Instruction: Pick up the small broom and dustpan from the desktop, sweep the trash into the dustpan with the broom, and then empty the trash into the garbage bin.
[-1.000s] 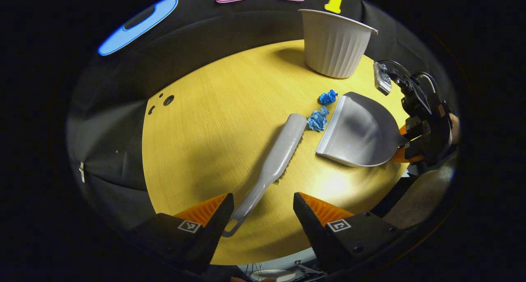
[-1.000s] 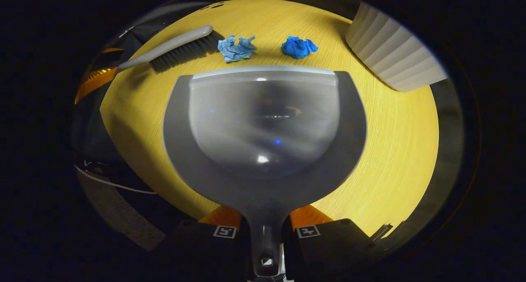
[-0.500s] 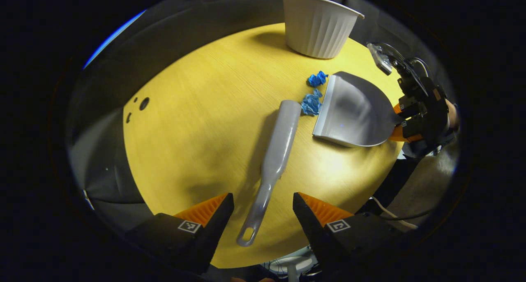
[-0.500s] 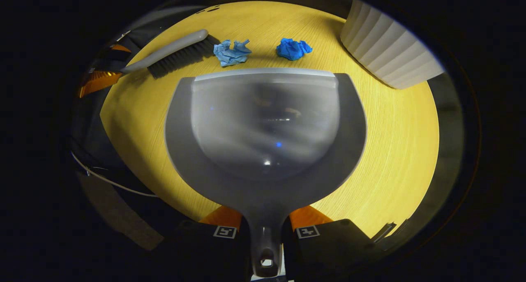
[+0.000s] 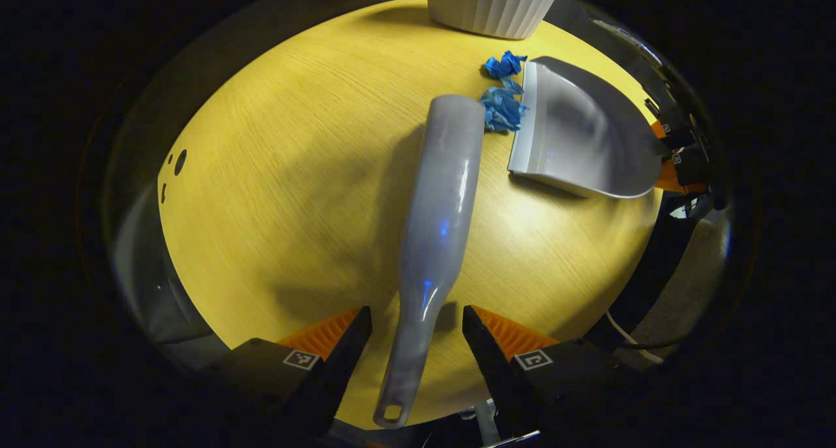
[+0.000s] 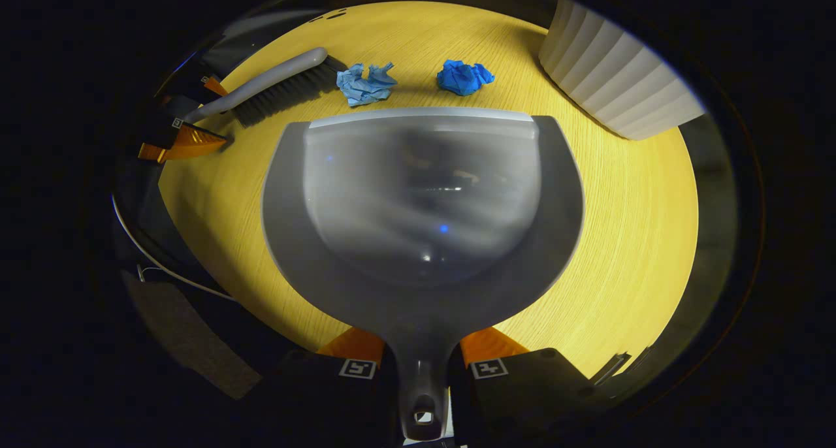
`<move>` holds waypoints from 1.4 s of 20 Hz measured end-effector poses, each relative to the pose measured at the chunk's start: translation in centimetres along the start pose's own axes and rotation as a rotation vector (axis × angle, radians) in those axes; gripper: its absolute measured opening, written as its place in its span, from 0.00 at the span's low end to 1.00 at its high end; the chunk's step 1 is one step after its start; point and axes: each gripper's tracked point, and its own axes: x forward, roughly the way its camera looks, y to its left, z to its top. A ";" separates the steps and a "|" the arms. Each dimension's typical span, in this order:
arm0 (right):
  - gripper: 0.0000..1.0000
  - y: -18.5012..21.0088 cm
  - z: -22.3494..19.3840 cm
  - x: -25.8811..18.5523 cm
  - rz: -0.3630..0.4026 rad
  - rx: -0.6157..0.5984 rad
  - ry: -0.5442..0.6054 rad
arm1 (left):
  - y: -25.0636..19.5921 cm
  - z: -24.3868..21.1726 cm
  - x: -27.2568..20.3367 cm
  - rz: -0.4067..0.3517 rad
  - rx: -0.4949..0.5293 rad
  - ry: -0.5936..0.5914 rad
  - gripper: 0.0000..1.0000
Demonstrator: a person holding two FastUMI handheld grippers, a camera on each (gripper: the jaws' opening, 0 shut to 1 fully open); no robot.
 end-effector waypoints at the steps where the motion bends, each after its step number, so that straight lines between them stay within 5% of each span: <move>1: 0.37 0.0 0.0 0.0 0.001 0.000 0.001 | -0.1 0.1 0.3 -0.003 0.003 0.000 0.92; 3: 0.37 0.0 0.1 0.1 0.005 0.001 0.003 | -0.1 0.2 0.8 0.006 0.016 -0.003 0.88; 6: 0.38 -0.1 0.0 0.1 0.008 0.002 0.007 | -0.7 0.6 1.0 -0.013 0.046 0.007 0.60; 12: 0.37 -0.1 0.1 0.2 0.019 0.002 0.027 | -1.0 0.5 1.0 -0.006 0.038 0.028 0.48; 14: 0.37 -0.2 0.1 0.3 0.021 0.001 0.027 | -1.1 0.4 0.8 -0.007 0.058 0.016 0.30; 23: 0.38 -0.1 -0.3 0.3 0.009 -0.033 0.026 | 0.0 8.3 1.5 0.022 0.073 -0.074 0.22; 28: 0.31 -0.2 -0.3 0.4 0.008 -0.033 0.025 | -1.9 13.4 1.4 -0.064 0.094 -0.090 0.23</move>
